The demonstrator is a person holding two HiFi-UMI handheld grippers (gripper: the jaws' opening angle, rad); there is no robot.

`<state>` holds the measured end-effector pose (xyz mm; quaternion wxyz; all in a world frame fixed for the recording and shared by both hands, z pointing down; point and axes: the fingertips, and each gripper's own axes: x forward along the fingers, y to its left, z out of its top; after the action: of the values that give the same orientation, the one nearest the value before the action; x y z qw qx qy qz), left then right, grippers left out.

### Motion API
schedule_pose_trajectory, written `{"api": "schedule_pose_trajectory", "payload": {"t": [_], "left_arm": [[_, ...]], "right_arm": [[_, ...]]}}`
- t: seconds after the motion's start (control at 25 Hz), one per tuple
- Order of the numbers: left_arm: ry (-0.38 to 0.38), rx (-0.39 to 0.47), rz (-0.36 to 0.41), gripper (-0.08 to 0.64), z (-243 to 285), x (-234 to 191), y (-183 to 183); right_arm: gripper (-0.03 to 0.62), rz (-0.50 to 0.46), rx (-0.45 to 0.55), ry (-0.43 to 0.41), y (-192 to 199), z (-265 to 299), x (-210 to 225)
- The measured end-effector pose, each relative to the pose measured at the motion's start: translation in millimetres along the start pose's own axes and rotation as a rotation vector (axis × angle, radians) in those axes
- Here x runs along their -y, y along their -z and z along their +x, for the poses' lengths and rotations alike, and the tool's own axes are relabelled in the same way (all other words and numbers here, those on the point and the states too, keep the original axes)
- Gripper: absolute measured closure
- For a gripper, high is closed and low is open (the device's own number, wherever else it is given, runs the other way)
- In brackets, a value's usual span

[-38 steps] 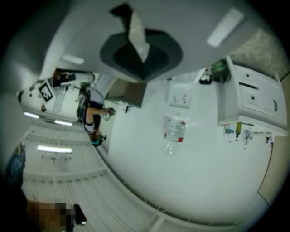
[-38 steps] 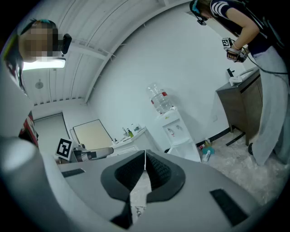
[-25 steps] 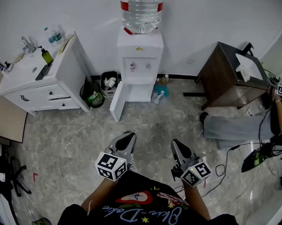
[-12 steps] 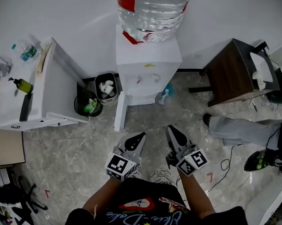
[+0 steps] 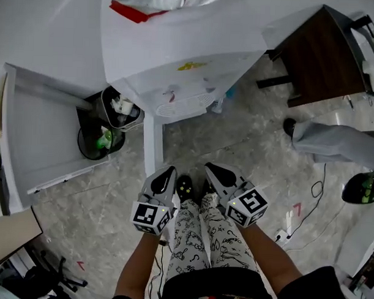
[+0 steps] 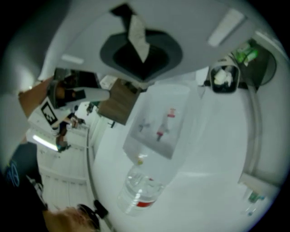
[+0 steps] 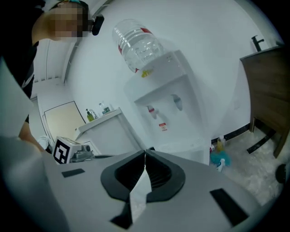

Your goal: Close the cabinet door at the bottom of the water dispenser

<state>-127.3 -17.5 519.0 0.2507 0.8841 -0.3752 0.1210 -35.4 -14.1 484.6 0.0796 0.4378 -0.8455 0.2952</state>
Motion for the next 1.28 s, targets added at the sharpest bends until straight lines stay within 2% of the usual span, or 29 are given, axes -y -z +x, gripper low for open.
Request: {"api": "schedule_pose_trajectory", "payload": {"t": [0.08, 0.2, 0.36, 0.48, 0.56, 0.72, 1.04, 1.28], "left_arm": [[-0.025, -0.013, -0.014, 0.560, 14.8, -35.5, 29.1], [-0.087, -0.080, 0.036, 0.560, 32.7, -82.2, 69.0], [-0.234, -0.099, -0.027, 0.560, 27.5, -139.0, 99.1], [-0.321, -0.138, -0.016, 0.560, 14.2, -177.7, 114.2], [-0.343, -0.183, 0.008, 0.560, 7.9, -194.9, 126.2], [-0.375, -0.229, -0.024, 0.560, 4.8, -211.4, 144.3], [-0.338, -0.337, 0.036, 0.565, 18.6, -197.8, 170.8], [-0.219, -0.319, 0.023, 0.565, 46.1, -151.7, 176.9]], "right_arm": [[0.575, -0.027, -0.019, -0.008, 18.4, 21.1, 13.3], [0.575, -0.051, -0.059, -0.041, 45.6, 48.3, 23.0], [0.575, -0.005, -0.090, -0.054, 68.6, 63.5, 27.9], [0.575, 0.029, -0.091, -0.081, 75.1, 68.5, 27.8], [0.575, 0.034, -0.089, -0.102, 76.7, 67.8, 26.0], [0.575, 0.049, -0.072, -0.085, 75.4, 65.2, 35.3], [0.575, 0.052, -0.049, -0.059, 68.8, 69.3, 50.7], [0.575, 0.086, -0.017, -0.029, 65.4, 65.2, 60.0]]}}
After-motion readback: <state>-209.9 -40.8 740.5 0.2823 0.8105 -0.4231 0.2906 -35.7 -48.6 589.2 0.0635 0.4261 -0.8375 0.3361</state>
